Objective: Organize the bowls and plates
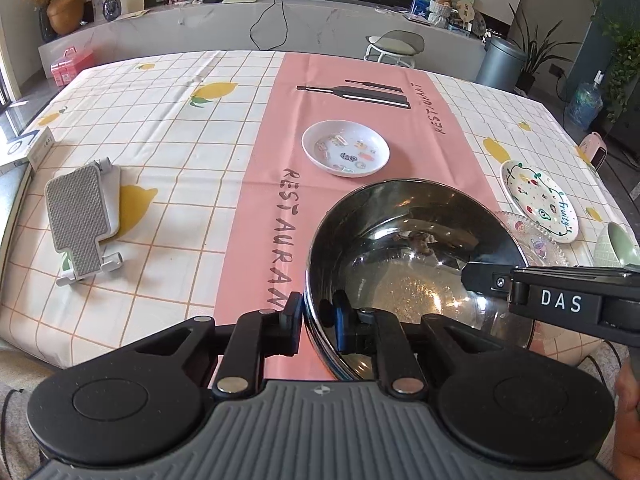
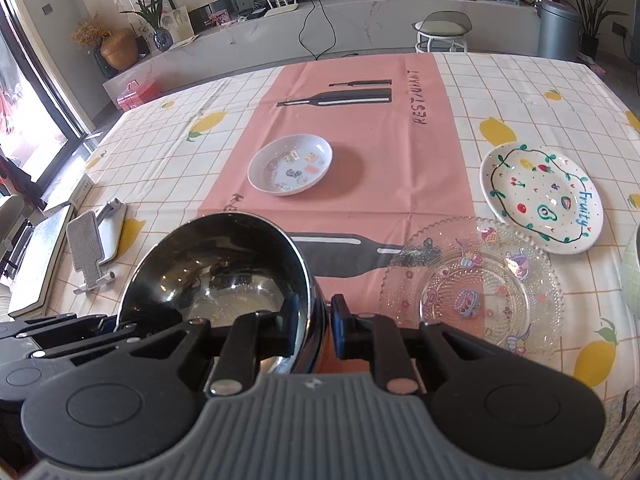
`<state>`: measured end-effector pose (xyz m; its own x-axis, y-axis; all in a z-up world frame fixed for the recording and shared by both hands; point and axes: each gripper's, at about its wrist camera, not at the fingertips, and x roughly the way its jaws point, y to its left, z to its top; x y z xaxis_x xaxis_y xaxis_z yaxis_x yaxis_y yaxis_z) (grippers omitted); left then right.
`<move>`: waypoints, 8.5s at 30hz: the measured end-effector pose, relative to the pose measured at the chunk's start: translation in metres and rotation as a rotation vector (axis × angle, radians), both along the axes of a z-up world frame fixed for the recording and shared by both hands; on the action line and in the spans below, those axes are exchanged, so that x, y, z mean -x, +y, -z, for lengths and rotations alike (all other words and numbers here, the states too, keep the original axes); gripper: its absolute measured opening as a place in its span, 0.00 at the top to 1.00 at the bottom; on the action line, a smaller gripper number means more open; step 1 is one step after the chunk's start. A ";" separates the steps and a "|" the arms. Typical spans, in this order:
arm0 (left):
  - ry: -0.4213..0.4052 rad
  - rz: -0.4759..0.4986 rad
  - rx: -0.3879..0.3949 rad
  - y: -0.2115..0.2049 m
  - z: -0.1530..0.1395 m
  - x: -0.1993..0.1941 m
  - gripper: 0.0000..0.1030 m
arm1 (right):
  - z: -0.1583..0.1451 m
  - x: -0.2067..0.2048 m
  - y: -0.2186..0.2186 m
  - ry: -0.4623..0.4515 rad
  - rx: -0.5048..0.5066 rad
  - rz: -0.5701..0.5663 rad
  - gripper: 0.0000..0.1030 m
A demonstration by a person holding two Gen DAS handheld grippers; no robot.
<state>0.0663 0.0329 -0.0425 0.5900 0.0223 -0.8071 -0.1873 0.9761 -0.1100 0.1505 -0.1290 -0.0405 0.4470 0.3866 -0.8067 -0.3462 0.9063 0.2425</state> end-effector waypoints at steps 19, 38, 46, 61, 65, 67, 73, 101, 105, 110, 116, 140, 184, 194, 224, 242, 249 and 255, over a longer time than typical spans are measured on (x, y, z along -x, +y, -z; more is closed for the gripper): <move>0.021 -0.029 0.270 0.028 0.019 -0.009 0.62 | 0.030 -0.013 -0.003 0.168 -0.127 0.007 0.61; -0.125 -0.065 0.055 0.009 0.016 -0.009 0.60 | 0.026 -0.026 0.014 0.066 -0.088 -0.020 0.62; -0.177 -0.108 -0.047 0.004 0.010 0.001 0.47 | 0.013 -0.013 0.006 -0.066 -0.084 -0.027 0.29; -0.362 -0.157 0.003 0.011 -0.016 0.030 0.17 | -0.004 -0.014 -0.035 -0.148 -0.257 0.031 0.07; -0.376 -0.178 -0.002 0.014 -0.028 0.034 0.17 | -0.002 -0.019 -0.046 -0.151 -0.251 0.052 0.07; -0.377 -0.185 0.004 0.014 -0.035 0.033 0.17 | -0.002 -0.023 -0.053 -0.134 -0.274 0.070 0.07; -0.378 -0.137 0.010 0.006 -0.057 0.023 0.17 | -0.019 -0.029 -0.078 -0.178 -0.278 0.136 0.07; -0.274 0.196 0.042 -0.127 -0.096 -0.082 0.22 | -0.035 -0.092 -0.243 -0.167 -0.207 0.583 0.06; -0.204 0.285 0.060 -0.157 -0.085 -0.091 0.22 | -0.024 -0.092 -0.270 -0.112 -0.114 0.652 0.08; -0.079 0.522 0.075 -0.199 -0.067 -0.101 0.22 | -0.001 -0.085 -0.300 -0.031 -0.024 0.710 0.25; 0.069 0.576 0.108 -0.234 -0.041 -0.127 0.24 | 0.006 -0.077 -0.312 0.000 -0.029 0.706 0.26; 0.340 0.570 0.197 -0.263 0.023 -0.177 0.37 | 0.040 -0.084 -0.298 0.178 -0.036 0.566 0.62; 0.432 0.448 0.284 -0.265 0.039 -0.189 0.83 | 0.041 -0.080 -0.305 0.180 -0.203 0.541 0.78; 0.383 0.375 0.299 -0.234 -0.011 -0.172 0.83 | 0.006 -0.067 -0.292 0.083 -0.318 0.485 0.78; 0.221 0.077 0.308 0.008 -0.102 -0.041 0.85 | -0.091 0.006 -0.034 -0.054 -0.296 0.004 0.86; 0.308 0.108 0.353 0.034 -0.037 -0.045 0.83 | -0.032 -0.011 -0.002 0.082 -0.188 -0.025 0.86; 0.283 0.111 0.368 0.040 -0.026 -0.044 0.83 | -0.021 -0.018 0.002 0.109 -0.198 -0.013 0.89; 0.205 0.099 0.286 0.035 -0.027 -0.035 0.82 | -0.018 -0.017 0.008 0.085 -0.174 -0.011 0.89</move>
